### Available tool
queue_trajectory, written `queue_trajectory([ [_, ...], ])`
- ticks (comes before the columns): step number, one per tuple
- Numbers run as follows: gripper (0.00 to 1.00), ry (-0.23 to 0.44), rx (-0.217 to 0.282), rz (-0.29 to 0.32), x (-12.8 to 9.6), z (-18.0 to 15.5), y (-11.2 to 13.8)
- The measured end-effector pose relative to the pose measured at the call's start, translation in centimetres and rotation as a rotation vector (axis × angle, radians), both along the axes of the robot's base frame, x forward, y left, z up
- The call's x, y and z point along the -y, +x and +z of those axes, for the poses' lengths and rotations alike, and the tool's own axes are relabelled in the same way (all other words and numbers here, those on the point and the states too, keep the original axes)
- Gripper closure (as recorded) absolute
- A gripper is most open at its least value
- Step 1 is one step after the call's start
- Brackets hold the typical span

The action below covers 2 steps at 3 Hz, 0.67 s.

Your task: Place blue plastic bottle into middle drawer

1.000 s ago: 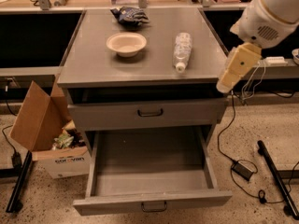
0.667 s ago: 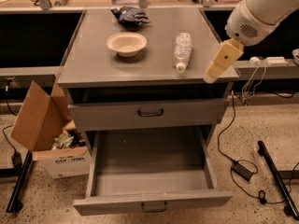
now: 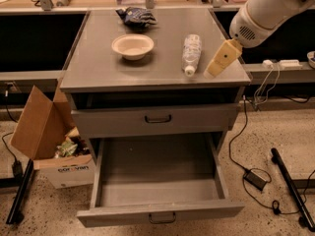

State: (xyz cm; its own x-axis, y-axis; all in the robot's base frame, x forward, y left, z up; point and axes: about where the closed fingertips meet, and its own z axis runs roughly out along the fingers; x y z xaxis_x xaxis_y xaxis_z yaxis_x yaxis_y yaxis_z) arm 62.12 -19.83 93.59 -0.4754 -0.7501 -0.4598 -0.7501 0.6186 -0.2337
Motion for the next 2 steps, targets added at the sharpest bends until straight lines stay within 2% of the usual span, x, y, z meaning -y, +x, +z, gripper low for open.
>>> queue_trajectory([
  [1,0.00,0.025,0.010,-0.063,-0.1,-0.3,2.3],
  [2,0.00,0.071,0.016,-0.185,-0.2,-1.2,6.8],
])
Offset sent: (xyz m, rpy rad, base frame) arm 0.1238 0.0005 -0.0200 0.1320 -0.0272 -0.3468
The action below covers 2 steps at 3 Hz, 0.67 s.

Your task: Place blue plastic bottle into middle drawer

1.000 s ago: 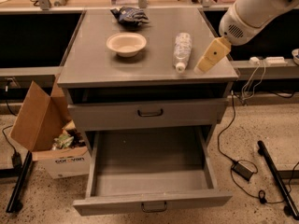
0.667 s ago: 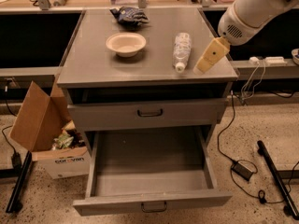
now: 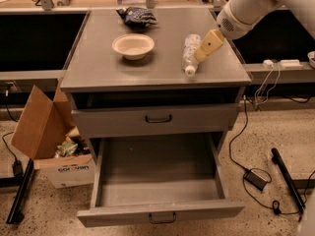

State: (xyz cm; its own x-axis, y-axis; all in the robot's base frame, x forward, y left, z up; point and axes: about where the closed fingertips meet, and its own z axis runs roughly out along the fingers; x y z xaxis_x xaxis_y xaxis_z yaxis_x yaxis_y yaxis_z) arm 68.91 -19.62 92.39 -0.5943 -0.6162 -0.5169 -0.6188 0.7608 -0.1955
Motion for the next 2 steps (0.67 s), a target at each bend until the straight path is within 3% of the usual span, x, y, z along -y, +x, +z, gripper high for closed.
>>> queue_trajectory([
  [1,0.00,0.041,-0.021,-0.092,-1.1,-1.8,4.5],
  [2,0.00,0.067,-0.038,-0.133,-1.9,-3.0,6.8],
])
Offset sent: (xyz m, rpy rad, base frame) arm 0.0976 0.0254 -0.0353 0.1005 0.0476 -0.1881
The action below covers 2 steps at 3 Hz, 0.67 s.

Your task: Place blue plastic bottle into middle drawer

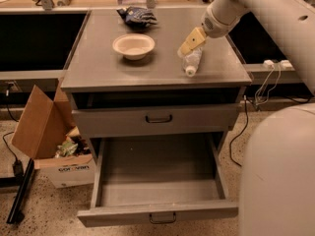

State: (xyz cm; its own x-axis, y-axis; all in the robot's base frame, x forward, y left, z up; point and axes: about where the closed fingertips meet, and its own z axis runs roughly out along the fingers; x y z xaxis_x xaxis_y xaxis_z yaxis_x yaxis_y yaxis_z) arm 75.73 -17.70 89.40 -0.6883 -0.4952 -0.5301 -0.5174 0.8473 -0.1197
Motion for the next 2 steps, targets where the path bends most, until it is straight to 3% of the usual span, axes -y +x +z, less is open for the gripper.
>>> queue_trajectory([
  [2,0.00,0.036,-0.038,-0.006,-3.9,-0.7,2.5],
])
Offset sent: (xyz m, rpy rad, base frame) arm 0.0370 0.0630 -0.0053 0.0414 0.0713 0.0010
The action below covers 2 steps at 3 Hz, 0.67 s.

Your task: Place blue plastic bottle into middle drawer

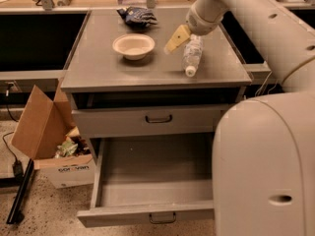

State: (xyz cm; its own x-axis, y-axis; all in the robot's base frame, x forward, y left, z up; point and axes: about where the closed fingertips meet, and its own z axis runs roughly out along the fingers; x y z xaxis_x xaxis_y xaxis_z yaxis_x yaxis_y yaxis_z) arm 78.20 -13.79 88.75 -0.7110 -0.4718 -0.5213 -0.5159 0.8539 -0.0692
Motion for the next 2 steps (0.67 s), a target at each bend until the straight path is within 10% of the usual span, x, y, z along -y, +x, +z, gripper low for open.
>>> queue_trajectory([
  [1,0.00,0.013,-0.053,0.000,-0.8,-2.2,0.3],
  [2,0.23,0.017,-0.115,-0.029,0.0,-5.5,0.3],
])
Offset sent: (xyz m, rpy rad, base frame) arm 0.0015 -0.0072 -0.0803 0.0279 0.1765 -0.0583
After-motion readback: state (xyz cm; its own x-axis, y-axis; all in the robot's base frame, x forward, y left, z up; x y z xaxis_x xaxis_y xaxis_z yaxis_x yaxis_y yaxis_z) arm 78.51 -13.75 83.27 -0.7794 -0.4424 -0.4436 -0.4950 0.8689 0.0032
